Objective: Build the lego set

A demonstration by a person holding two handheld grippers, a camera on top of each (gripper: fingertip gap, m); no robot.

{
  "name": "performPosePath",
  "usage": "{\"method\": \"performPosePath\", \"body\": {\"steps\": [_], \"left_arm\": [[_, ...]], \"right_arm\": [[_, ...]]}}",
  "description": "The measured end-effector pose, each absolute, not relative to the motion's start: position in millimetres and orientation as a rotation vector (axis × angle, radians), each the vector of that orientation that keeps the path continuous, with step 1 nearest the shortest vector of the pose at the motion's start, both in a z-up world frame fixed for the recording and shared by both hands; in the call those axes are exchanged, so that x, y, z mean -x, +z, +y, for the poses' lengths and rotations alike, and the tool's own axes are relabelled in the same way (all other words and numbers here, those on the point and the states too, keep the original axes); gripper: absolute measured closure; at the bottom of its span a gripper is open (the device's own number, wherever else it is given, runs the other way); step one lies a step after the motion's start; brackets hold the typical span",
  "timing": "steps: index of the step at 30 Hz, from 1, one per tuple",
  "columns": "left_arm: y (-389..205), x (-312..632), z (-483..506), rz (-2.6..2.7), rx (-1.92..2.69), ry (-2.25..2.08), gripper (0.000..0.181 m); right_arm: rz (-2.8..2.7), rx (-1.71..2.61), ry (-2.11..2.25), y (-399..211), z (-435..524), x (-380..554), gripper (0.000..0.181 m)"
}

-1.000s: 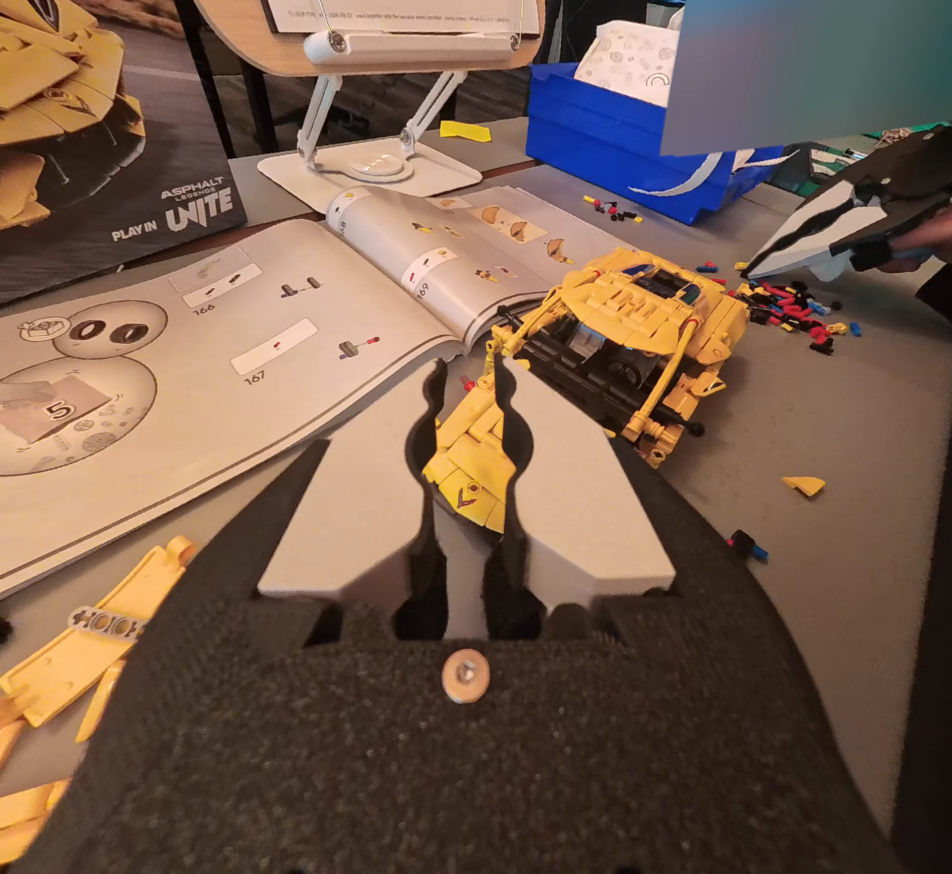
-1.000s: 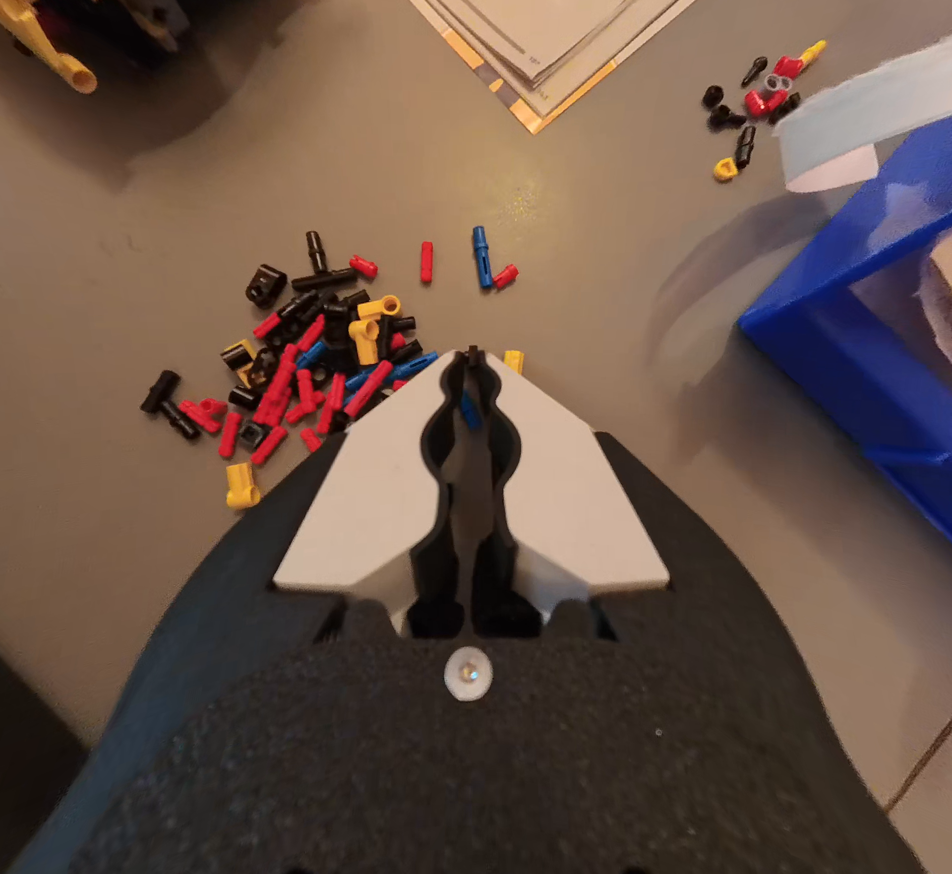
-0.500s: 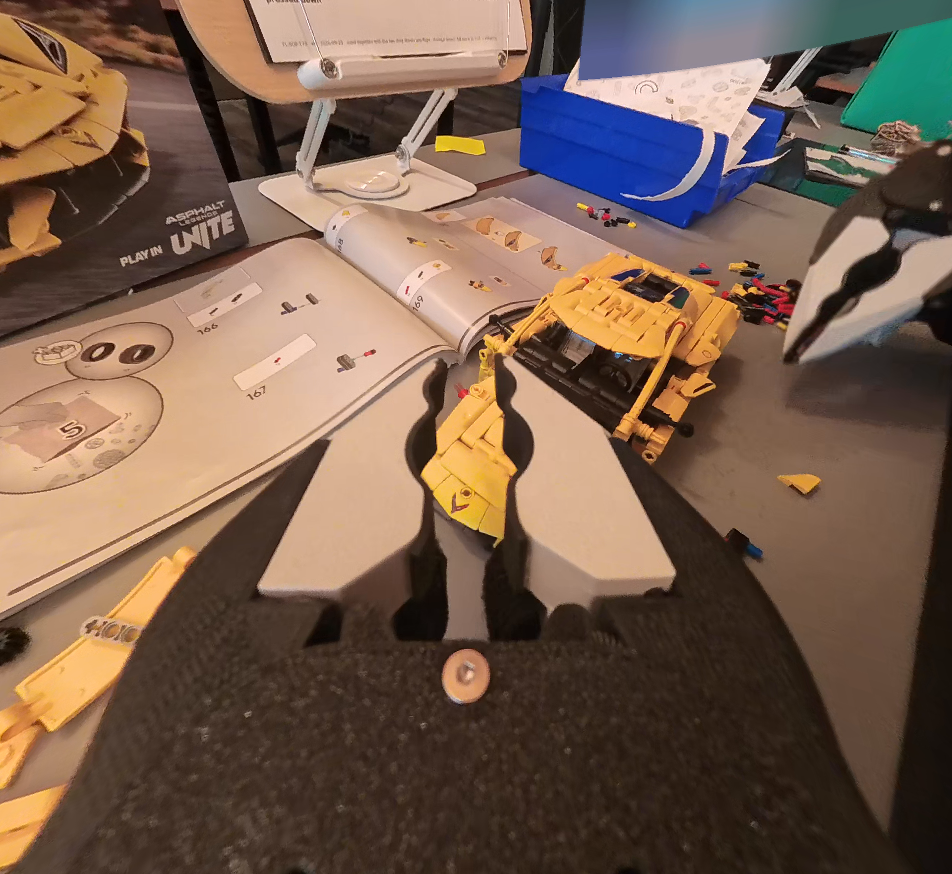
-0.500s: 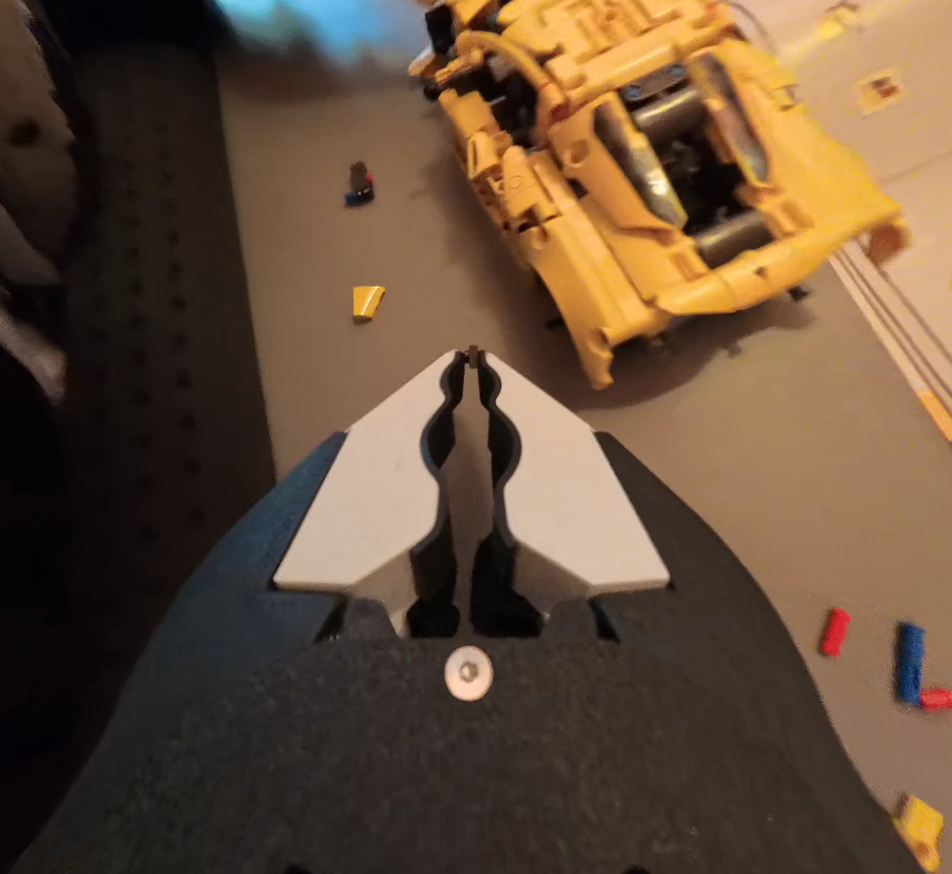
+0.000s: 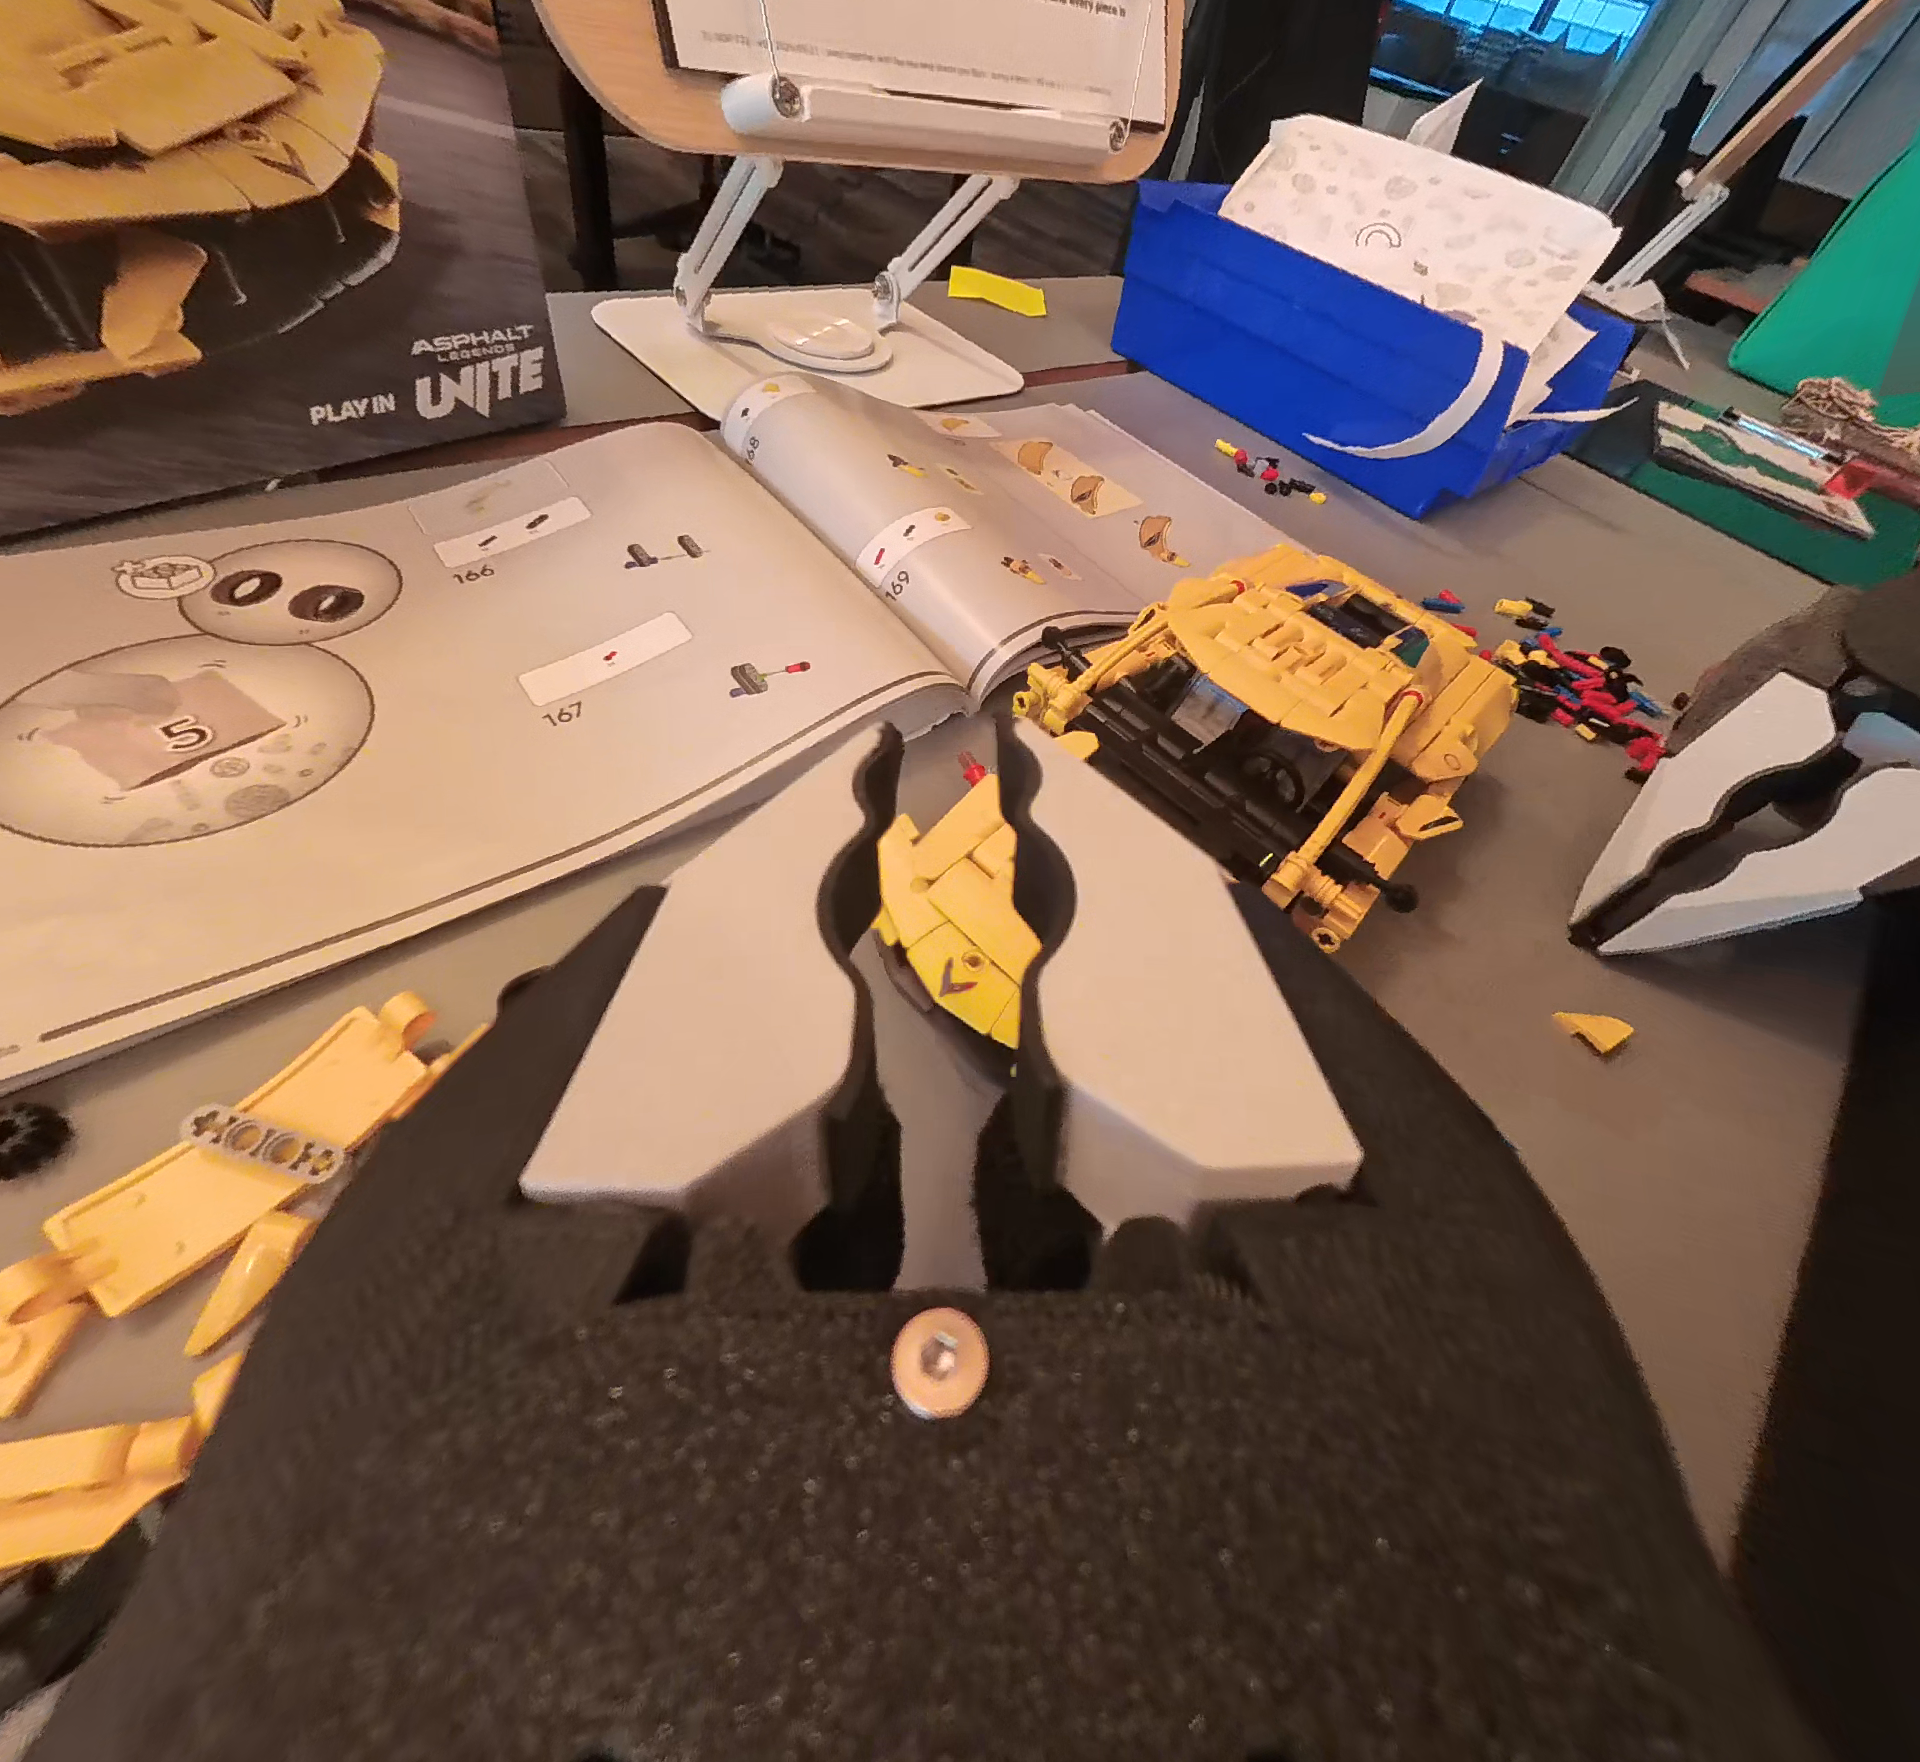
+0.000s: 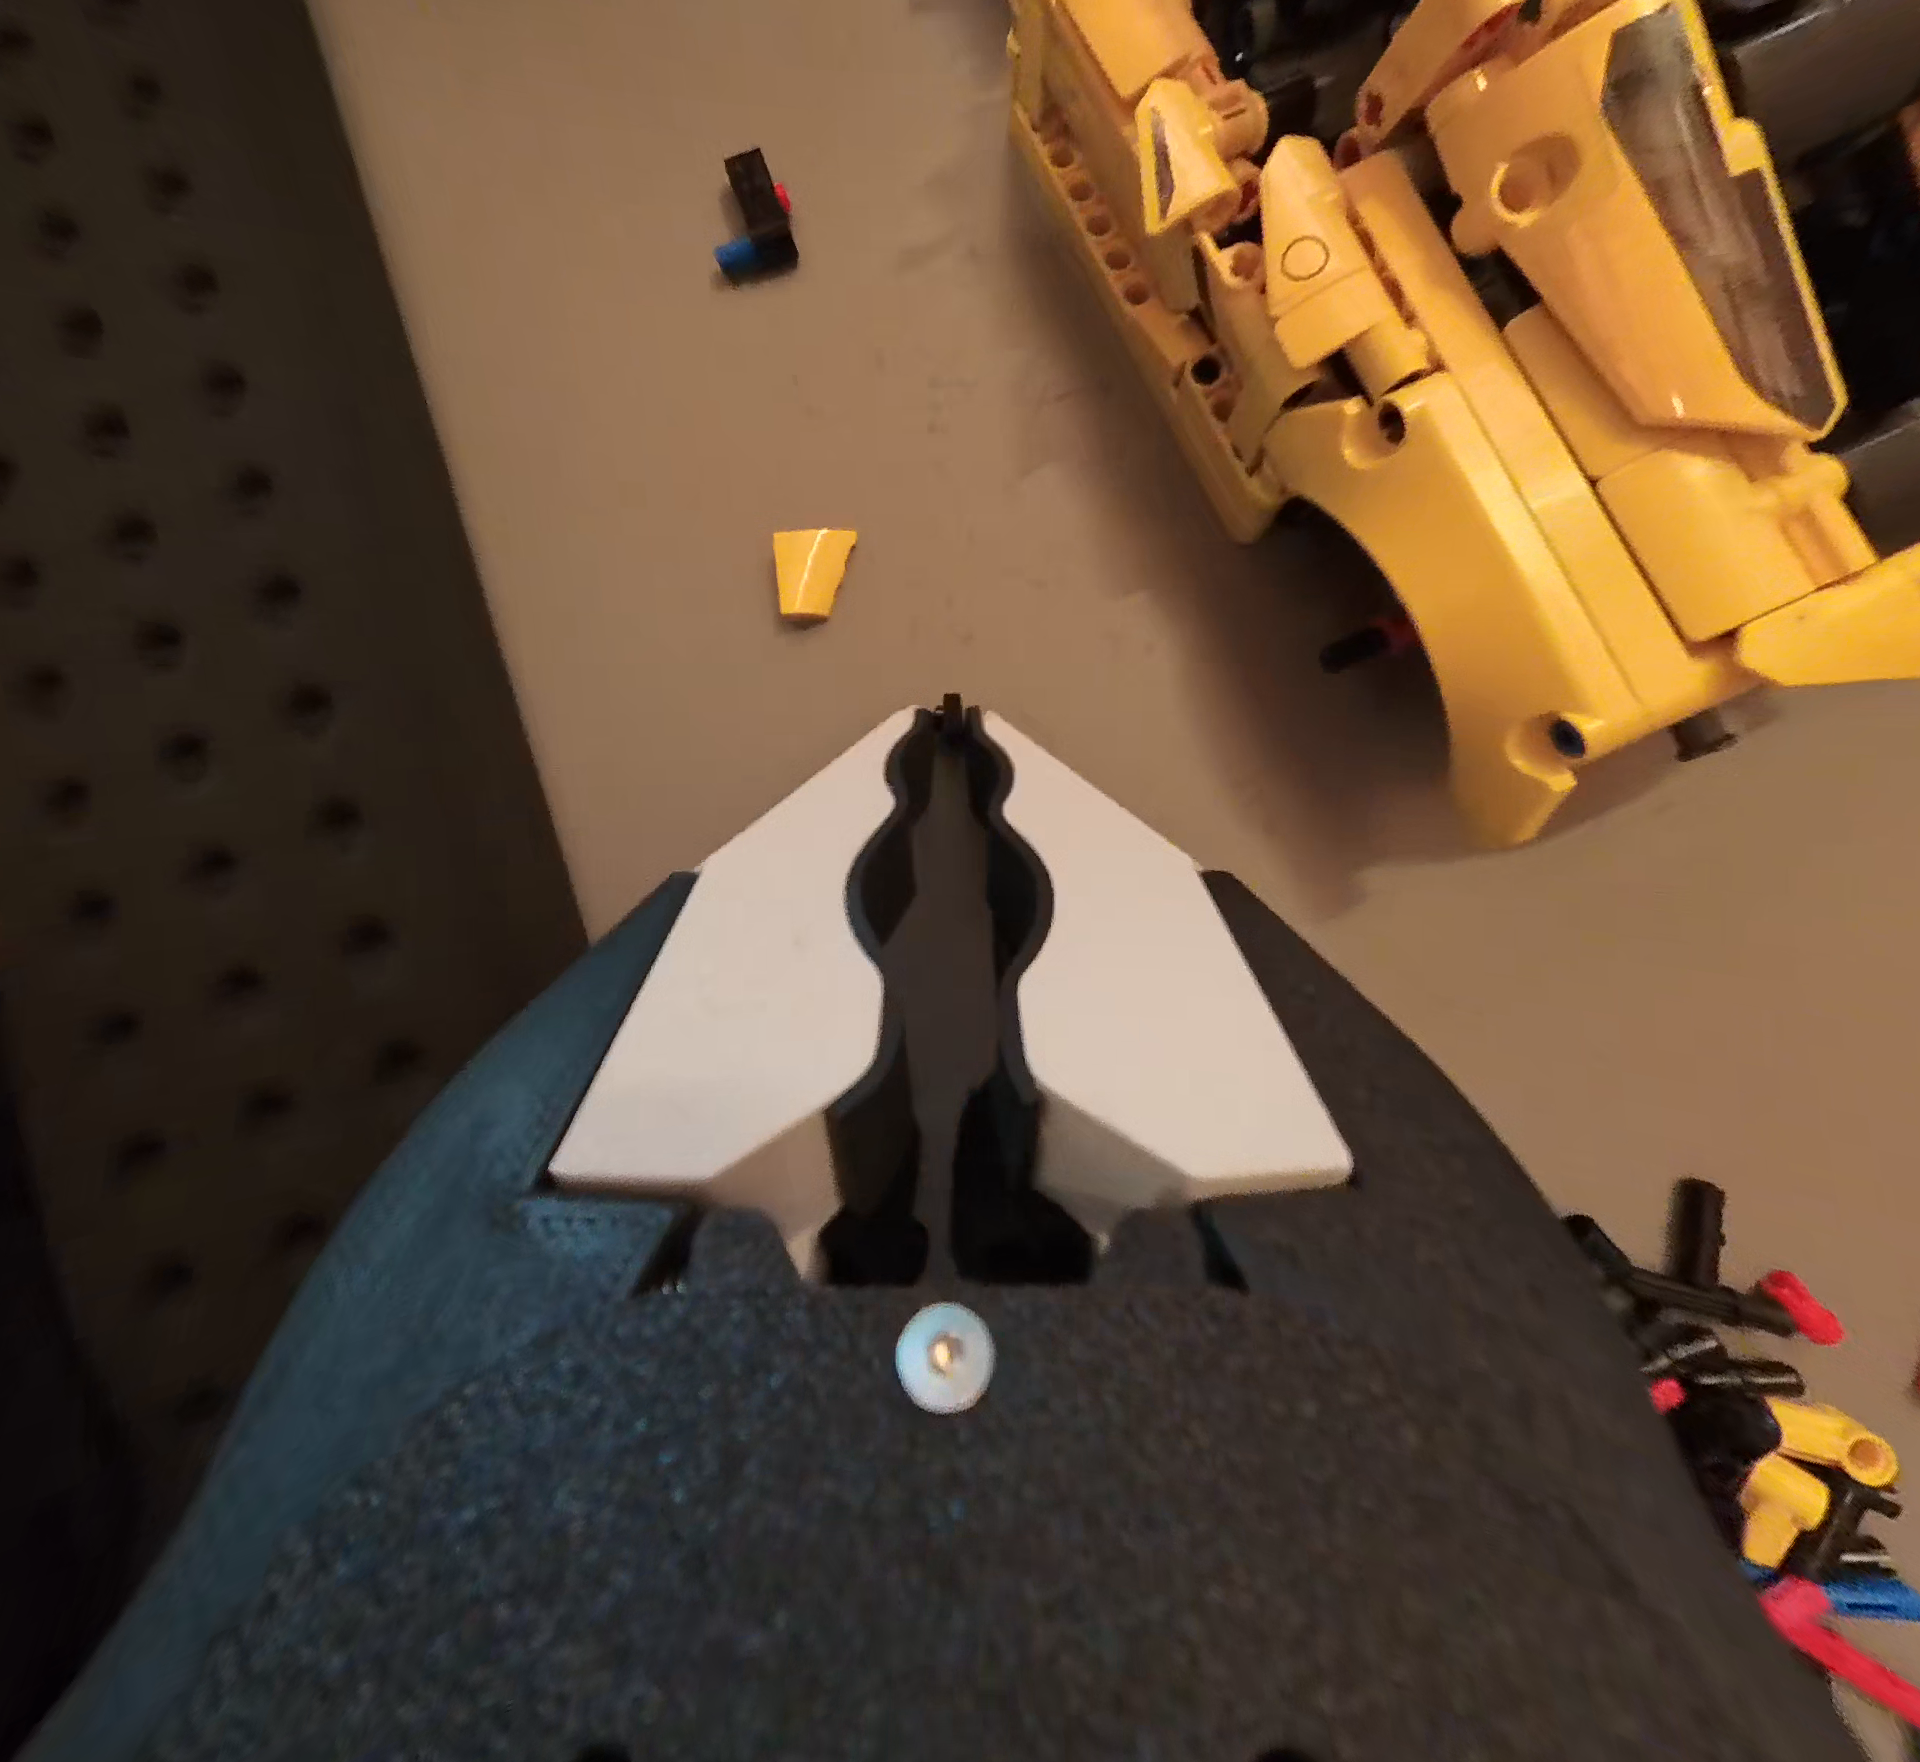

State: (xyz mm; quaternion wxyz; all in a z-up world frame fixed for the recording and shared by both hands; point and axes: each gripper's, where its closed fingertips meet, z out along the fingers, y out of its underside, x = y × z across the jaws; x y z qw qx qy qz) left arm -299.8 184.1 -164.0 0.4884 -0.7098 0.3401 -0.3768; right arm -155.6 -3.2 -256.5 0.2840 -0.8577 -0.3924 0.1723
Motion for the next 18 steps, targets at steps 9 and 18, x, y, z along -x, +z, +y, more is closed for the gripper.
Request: {"method": "performPosePath", "body": {"steps": [9,18], "left_arm": [[-167.9,295.3,176.9,0.876,1.719,-0.887,0.163],[-163.2,286.4,162.3,0.952,1.660,-0.914,0.163]], "right_arm": [[-1.027,2.181,0.472,-237.1,-6.9,188.7,0.165],[-1.038,2.185,0.398,-250.3,-0.5,194.1,0.172]]}}
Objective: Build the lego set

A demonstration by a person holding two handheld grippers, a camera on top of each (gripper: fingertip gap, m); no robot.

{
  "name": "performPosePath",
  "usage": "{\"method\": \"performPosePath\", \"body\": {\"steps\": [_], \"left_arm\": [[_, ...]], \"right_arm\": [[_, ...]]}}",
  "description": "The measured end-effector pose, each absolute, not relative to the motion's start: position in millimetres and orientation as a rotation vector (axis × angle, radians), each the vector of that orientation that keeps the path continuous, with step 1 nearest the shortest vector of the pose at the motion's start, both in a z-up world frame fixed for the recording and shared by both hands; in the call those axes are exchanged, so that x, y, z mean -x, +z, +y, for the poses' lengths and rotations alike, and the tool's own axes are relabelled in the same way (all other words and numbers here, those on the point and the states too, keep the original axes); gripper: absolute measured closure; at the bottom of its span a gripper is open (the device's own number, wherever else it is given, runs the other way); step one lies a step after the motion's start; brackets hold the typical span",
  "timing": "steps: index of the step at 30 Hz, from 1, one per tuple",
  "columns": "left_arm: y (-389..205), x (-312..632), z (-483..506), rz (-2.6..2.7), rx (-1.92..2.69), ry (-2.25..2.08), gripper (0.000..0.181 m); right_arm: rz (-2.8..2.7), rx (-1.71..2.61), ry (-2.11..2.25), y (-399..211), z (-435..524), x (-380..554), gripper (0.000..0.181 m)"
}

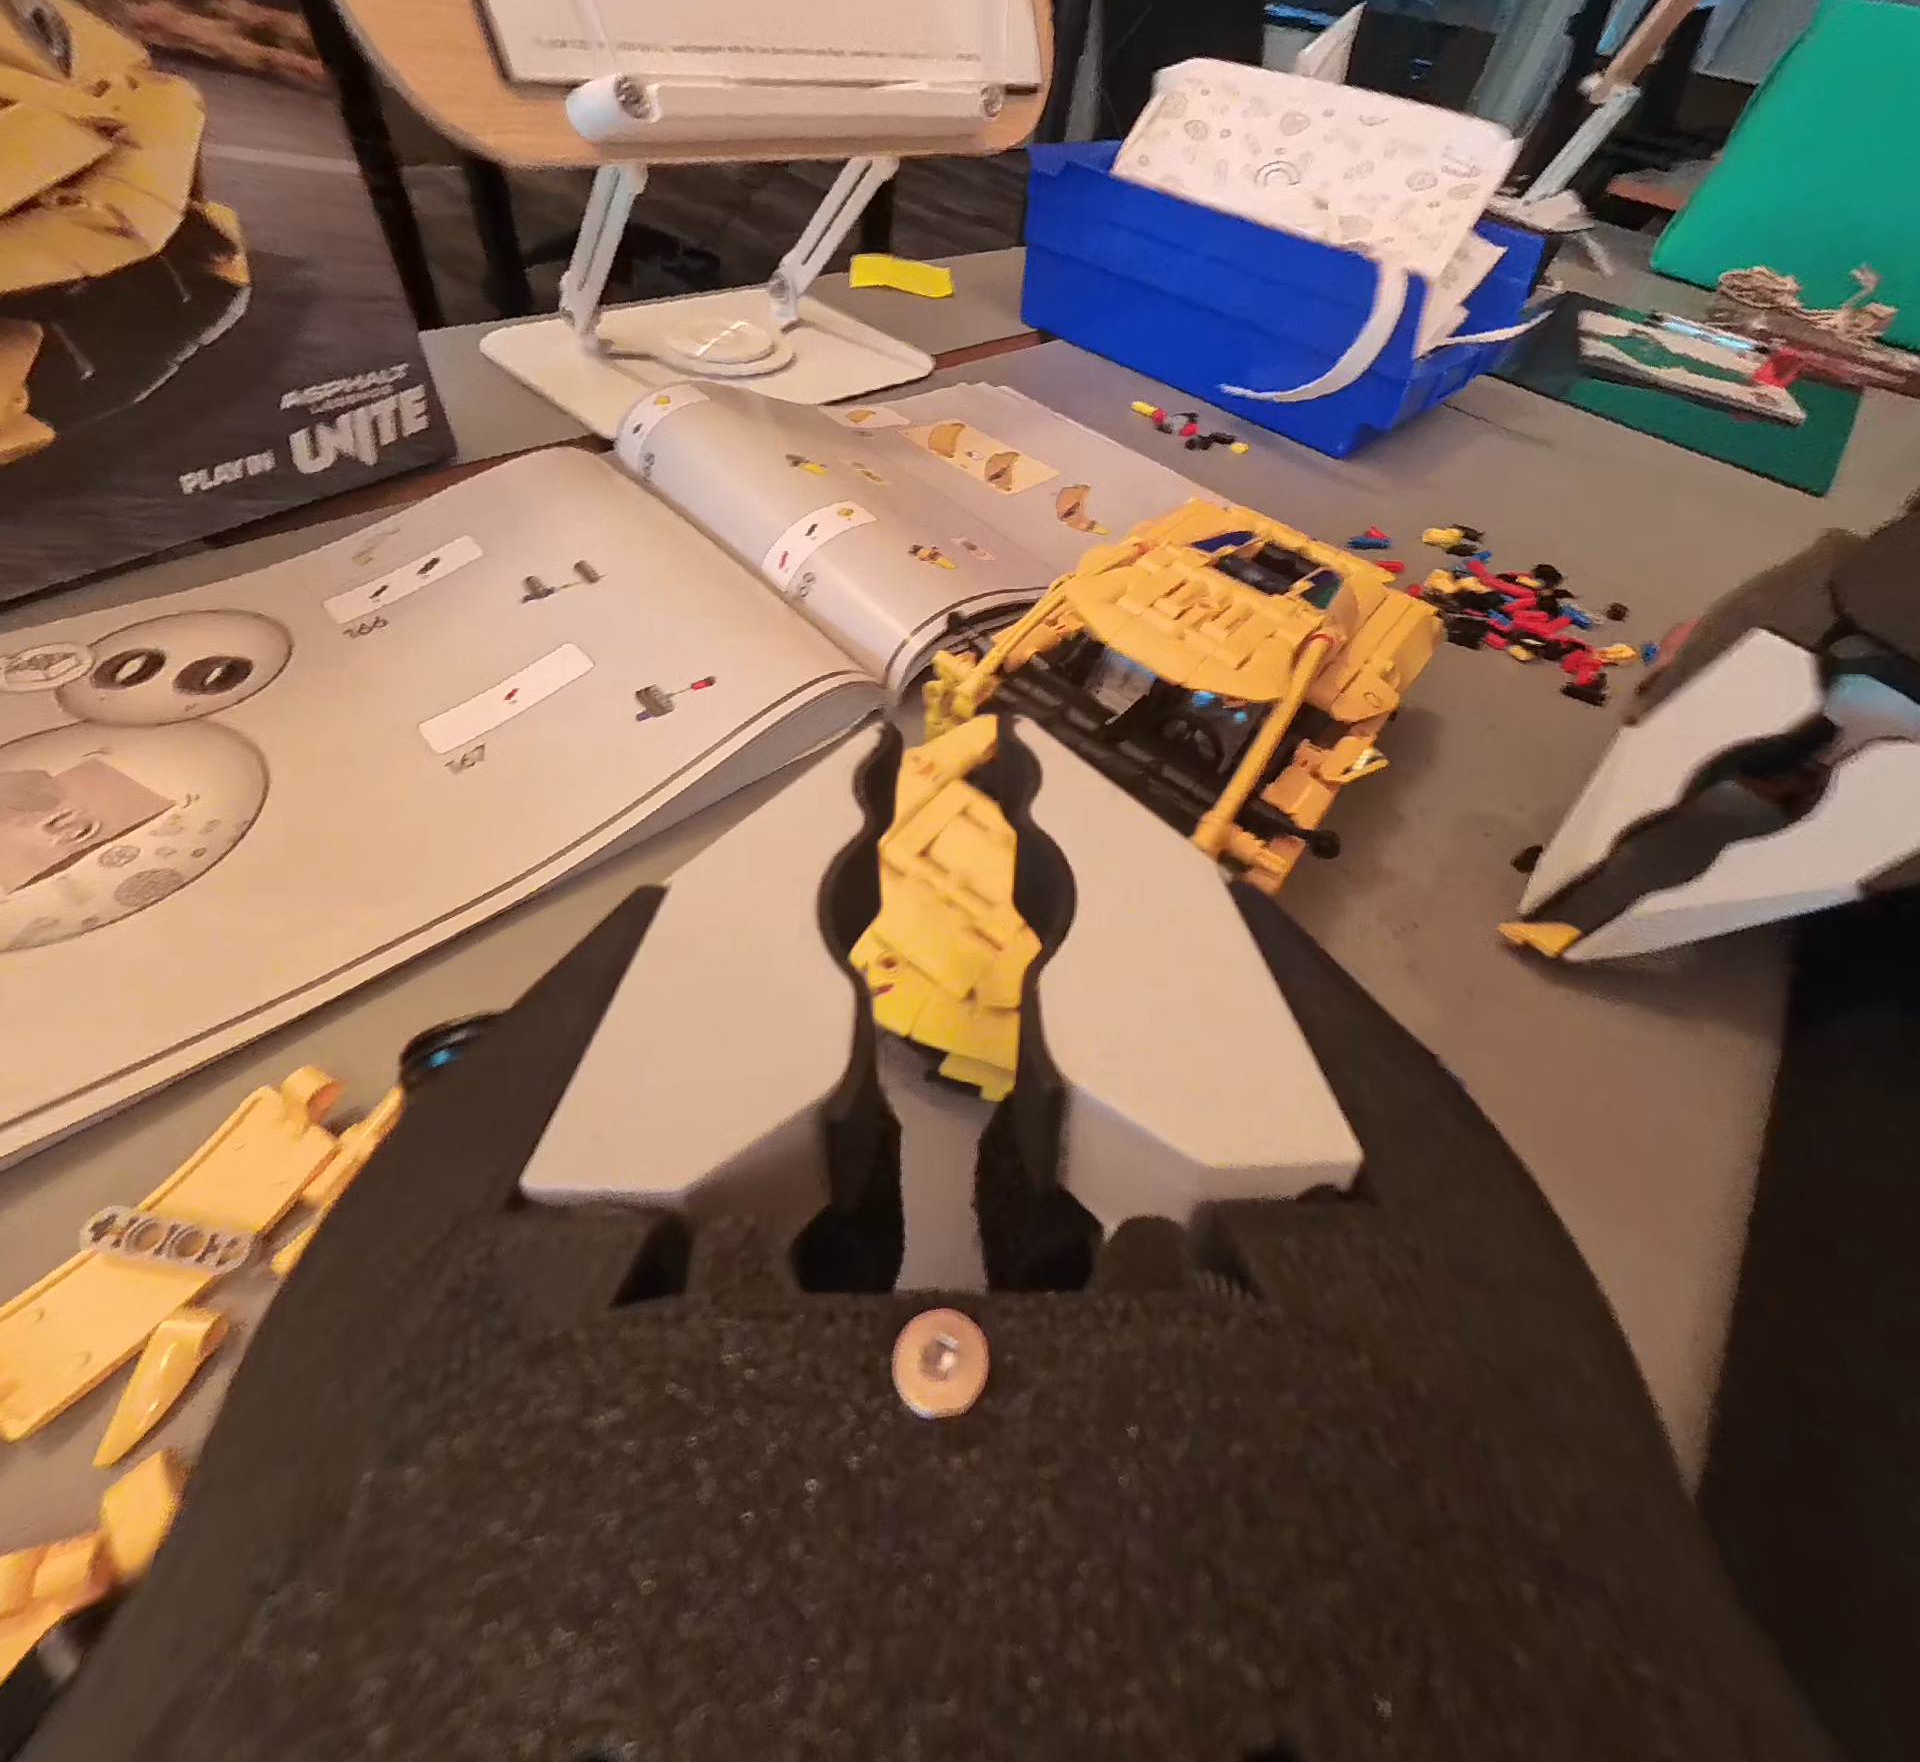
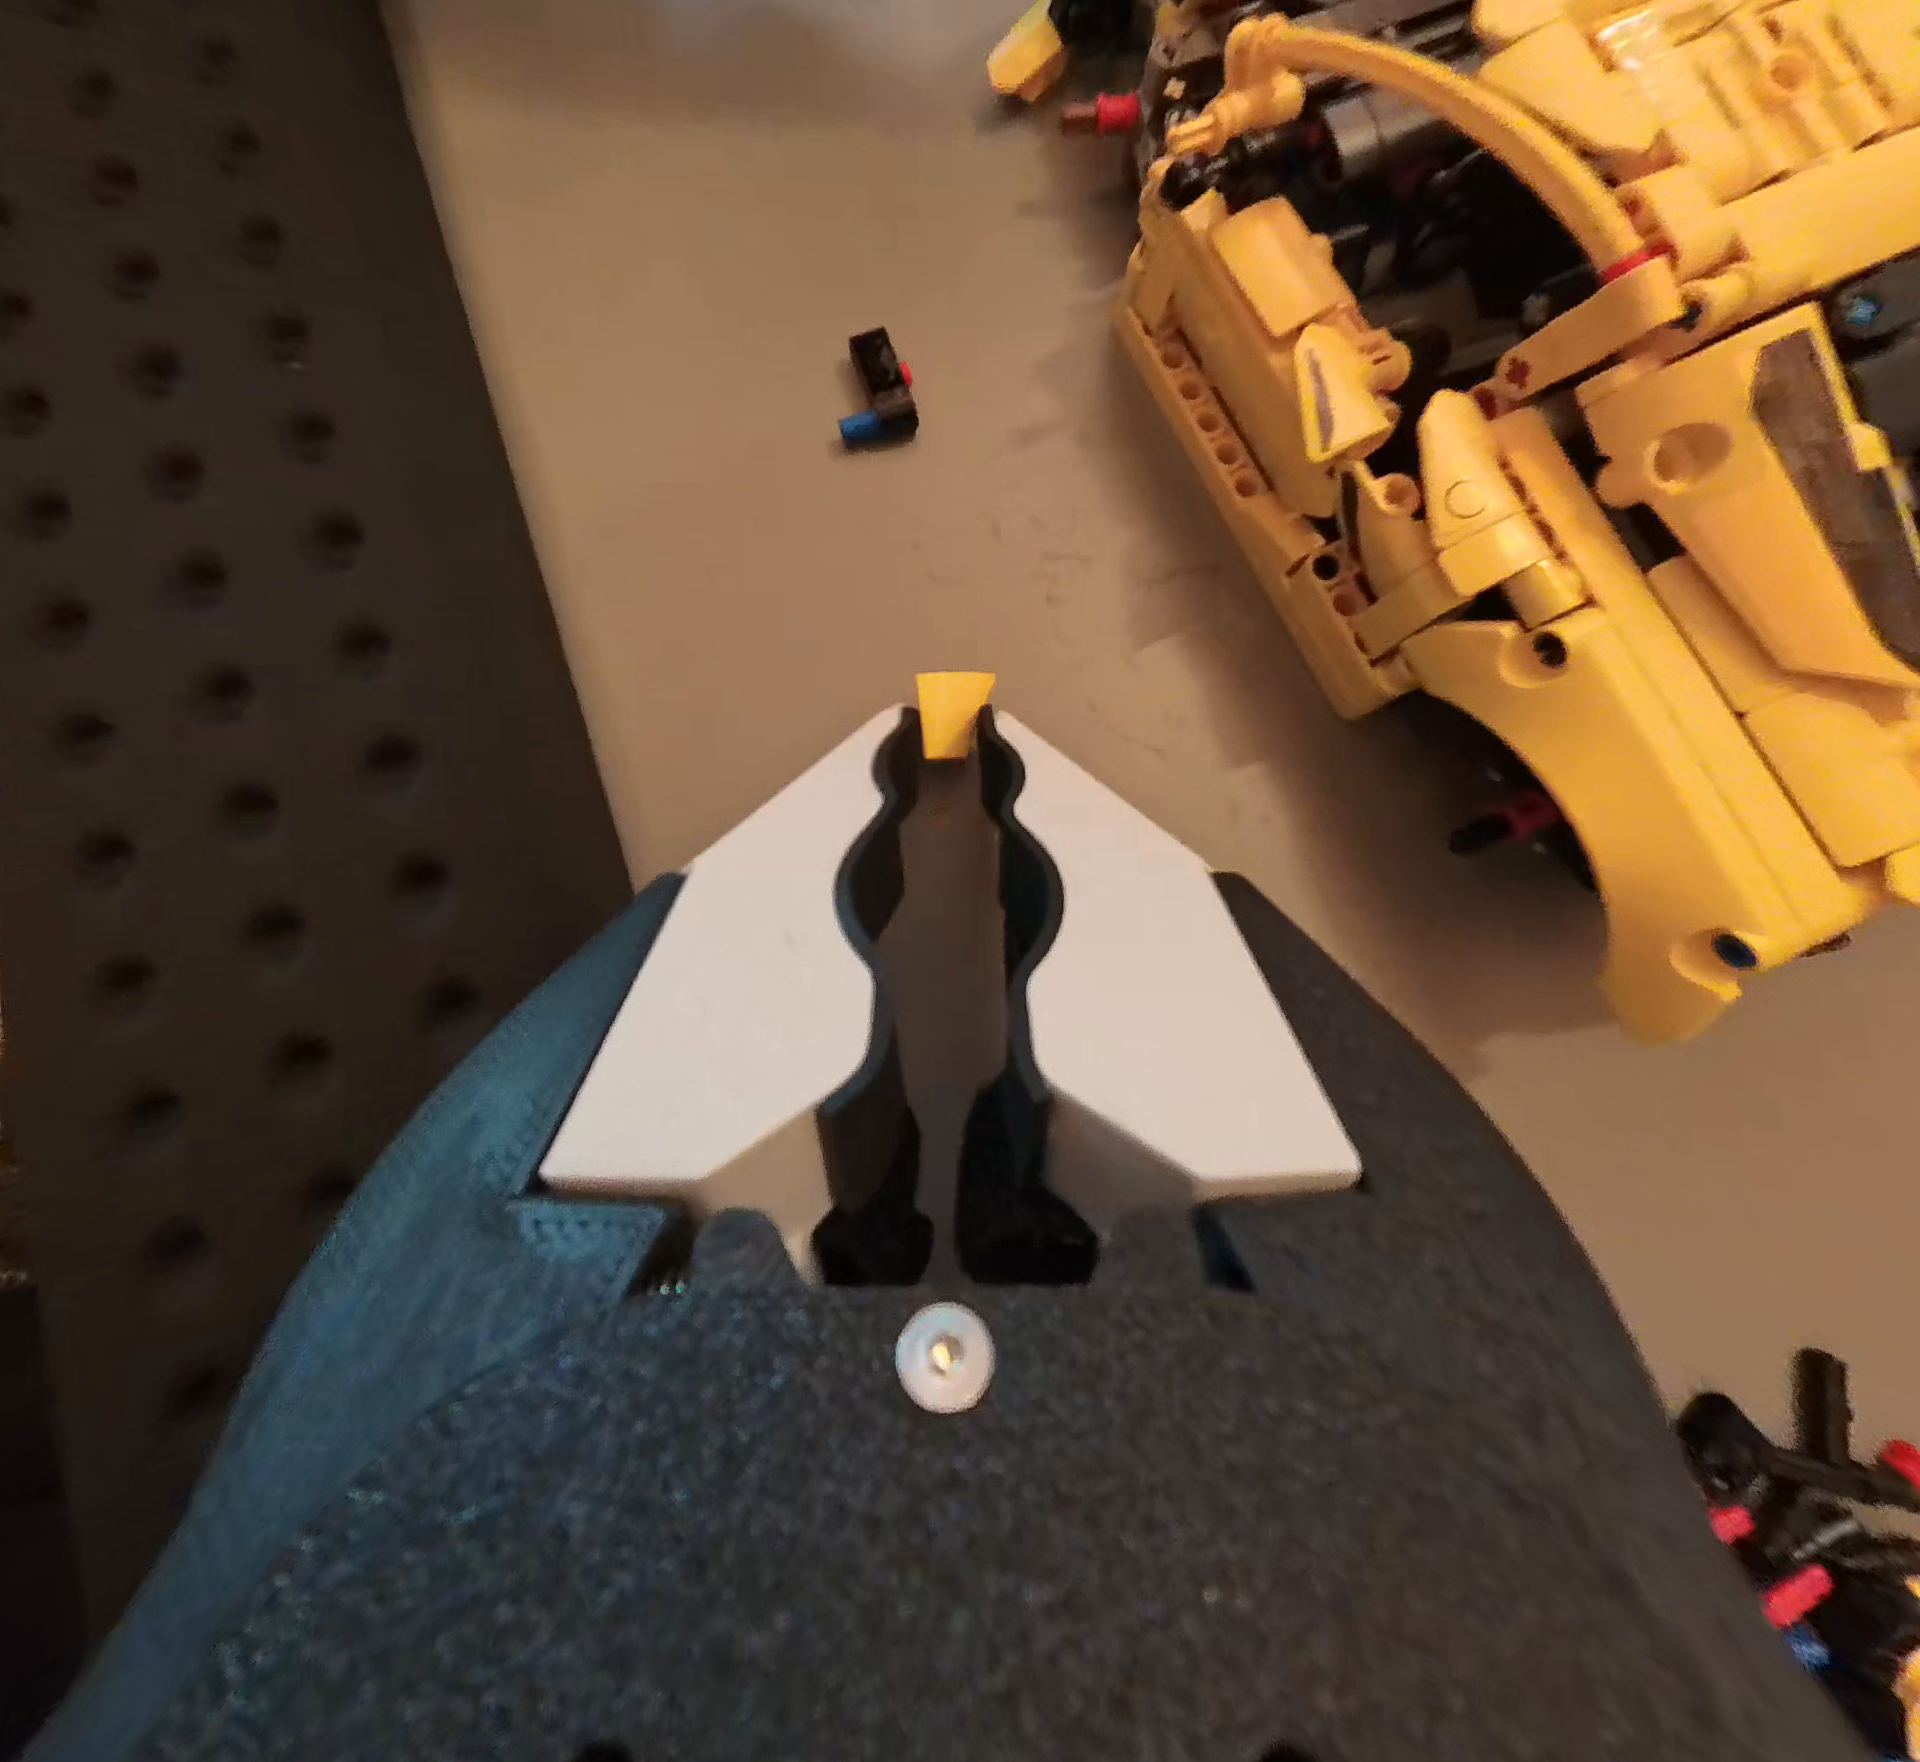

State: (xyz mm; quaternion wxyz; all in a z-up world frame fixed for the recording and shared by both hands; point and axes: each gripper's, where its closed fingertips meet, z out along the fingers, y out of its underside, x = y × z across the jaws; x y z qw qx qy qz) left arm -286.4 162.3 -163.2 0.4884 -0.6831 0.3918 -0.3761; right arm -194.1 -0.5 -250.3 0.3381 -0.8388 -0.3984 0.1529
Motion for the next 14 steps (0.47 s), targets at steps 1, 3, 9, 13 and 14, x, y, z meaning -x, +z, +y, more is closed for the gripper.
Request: {"method": "performPosePath", "body": {"steps": [1,3,9,13,14], "left_arm": [[-158.5,283.2,156.0,0.974,1.625,-0.943,0.163],[-145.4,272.6,132.2,1.037,1.523,-1.076,0.163],[-122.0,245.8,41.8,1.284,1.279,-1.493,0.156],[-84.0,253.0,46.0,1.079,1.162,-1.610,0.156],[-77.0,255.9,50.6,1.022,1.150,-1.632,0.156]], "right_arm": [[-0.998,2.186,0.447,-245.8,1.5,194.9,0.172],[-0.863,2.160,0.655,-228.5,5.9,200.8,0.172],[-0.302,1.659,1.696,-116.5,25.0,230.1,0.173],[-0.075,1.376,2.080,-85.0,42.2,234.7,0.173],[-0.029,1.320,2.148,-81.0,45.3,237.6,0.173]]}}
